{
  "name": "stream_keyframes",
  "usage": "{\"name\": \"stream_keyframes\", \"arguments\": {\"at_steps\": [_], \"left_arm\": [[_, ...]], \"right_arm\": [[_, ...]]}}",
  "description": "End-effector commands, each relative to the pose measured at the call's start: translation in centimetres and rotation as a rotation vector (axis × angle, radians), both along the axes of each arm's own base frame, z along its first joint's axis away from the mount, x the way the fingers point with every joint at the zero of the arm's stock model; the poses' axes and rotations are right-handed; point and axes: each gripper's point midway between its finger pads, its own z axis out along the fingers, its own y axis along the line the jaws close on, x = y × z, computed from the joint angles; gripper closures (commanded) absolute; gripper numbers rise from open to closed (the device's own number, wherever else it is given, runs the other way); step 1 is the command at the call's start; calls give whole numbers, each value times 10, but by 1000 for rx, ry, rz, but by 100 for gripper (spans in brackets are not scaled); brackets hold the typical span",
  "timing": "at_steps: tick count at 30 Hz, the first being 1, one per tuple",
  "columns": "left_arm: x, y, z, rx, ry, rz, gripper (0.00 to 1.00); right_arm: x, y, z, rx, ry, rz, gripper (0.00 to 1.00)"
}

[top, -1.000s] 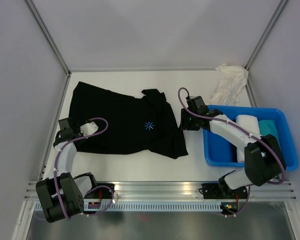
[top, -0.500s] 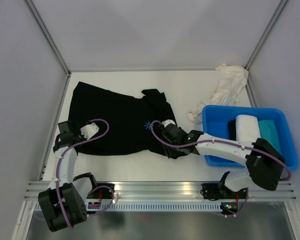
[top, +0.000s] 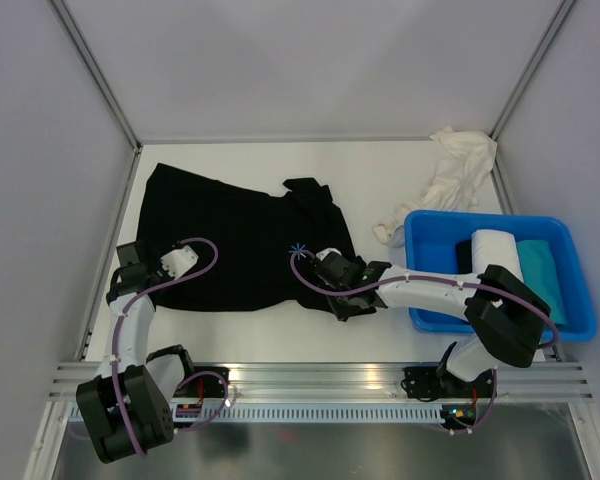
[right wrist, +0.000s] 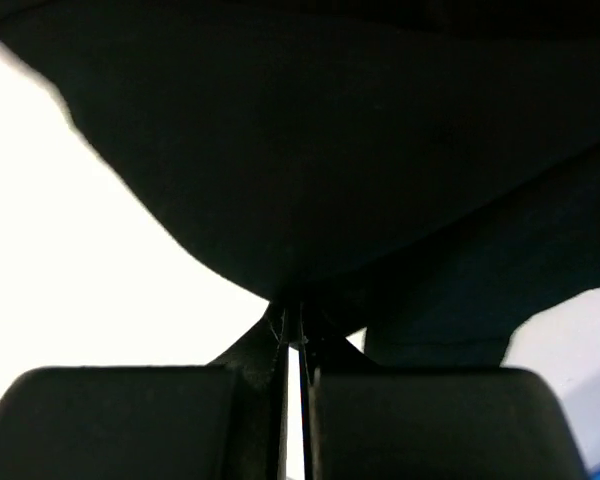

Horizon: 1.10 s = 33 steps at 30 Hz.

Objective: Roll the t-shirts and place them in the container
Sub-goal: Flatten the tshirt

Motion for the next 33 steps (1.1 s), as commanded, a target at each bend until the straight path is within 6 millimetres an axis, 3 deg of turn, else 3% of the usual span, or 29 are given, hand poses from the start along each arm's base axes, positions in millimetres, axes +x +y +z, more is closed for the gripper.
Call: {"name": "stream_keyframes", "arguments": {"at_steps": [1,4,5,9,13,18,22,27,28,30,31,32,33], "left_arm": [[6,-3,6,-36,-29,7,98],[9,-2,9,-24,-30,-2,98],[9,0,9,-18,-25,1,98],[9,0,8,-15,-17,-4,98],[3,6,6,43,10,-26,98],[-9,14,-4,105,73,-38,98],[-26,22,-11,179,151,-71,98],[-25,28,-4,216,174,-80,98],[-26,28,-5,209,184,-77,98],[-26,27,-5,198,187,-69,98],[-27,27,-6,197,191,-70,98],[-29,26,-6,196,198,-77,98],[-33,24,-9,190,207,-82,98]], "right_arm": [[-13,30,44,182,27,110,100],[-32,44,69,291,86,217,100],[-50,51,76,356,161,275,100],[-81,50,74,423,293,320,100],[-88,39,51,383,332,282,100],[-96,44,27,394,382,280,100],[-95,45,30,387,371,314,100],[-100,50,33,404,411,346,98],[-103,49,32,401,418,345,95],[-103,50,36,416,412,347,66],[-103,51,38,425,408,345,59],[-101,54,47,444,391,349,45],[-98,57,54,454,371,350,41]]}}
